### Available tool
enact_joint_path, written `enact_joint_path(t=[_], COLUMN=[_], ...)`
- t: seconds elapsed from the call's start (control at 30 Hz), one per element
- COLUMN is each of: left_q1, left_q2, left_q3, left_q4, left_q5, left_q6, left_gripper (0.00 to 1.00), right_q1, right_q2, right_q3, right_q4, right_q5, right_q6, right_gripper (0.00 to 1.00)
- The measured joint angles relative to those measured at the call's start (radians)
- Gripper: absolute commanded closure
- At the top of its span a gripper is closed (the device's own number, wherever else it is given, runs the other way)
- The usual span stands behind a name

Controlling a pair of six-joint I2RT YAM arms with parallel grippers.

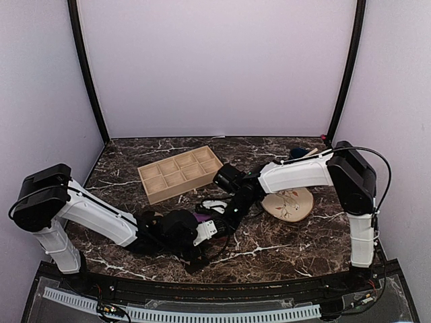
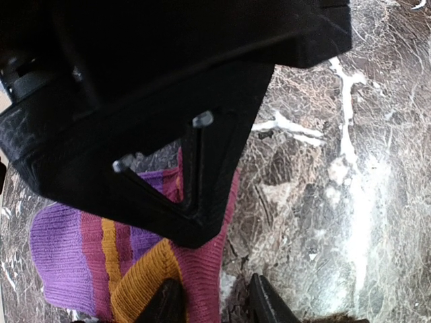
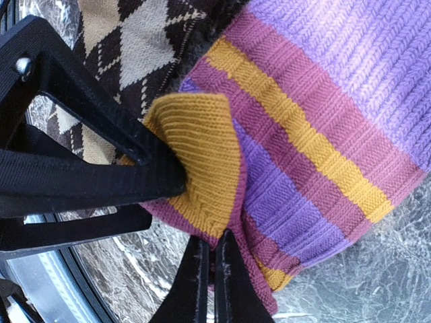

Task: Roll the socks
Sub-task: Roll the sock at the center of the board.

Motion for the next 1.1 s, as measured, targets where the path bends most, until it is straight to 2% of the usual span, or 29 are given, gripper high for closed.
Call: enact_joint_path(t=[0.17,0.3,0.37,0.5,0.57,0.83,1.1], left_q1=[0.0,0.0,0.0,0.0,0.001,0.01,0.059], left_q2=[0.008,0.016,0.018,0.031,0.036,0.036,0.013], left_q3=[0.009,0.018,0.019,0.032,0.039,0.042,0.037], left_q4=[-0.005,-0.007,-0.006,-0.011,-0.013,-0.019,-0.037], left_q5=[-0.016,-0.03,-0.032,-0.031,-0.029,0.007,0.134], left_q6=[0.0,0.001,0.002,0.005,0.006,0.002,-0.017], left_gripper=[0.62,0.66,0.71,0.92,0.99,1.0,1.0], right_q1=[-0.005,-0.01,-0.011,-0.016,-0.019,-0.02,-0.025], right_q2=[0.0,0.0,0.0,0.0,0.0,0.0,-0.01], right_q3=[0.0,0.0,0.0,0.0,0.0,0.0,-0.028], right_q4=[0.0,0.0,-0.001,-0.007,-0.01,-0.011,0.042], right_q5=[0.002,0.002,0.002,0.003,0.003,0.003,-0.003], right_q6=[0.0,0.0,0.0,-0.003,-0.006,-0.011,0.031], right_gripper=[1.0,1.0,1.0,1.0,1.0,1.0,0.76])
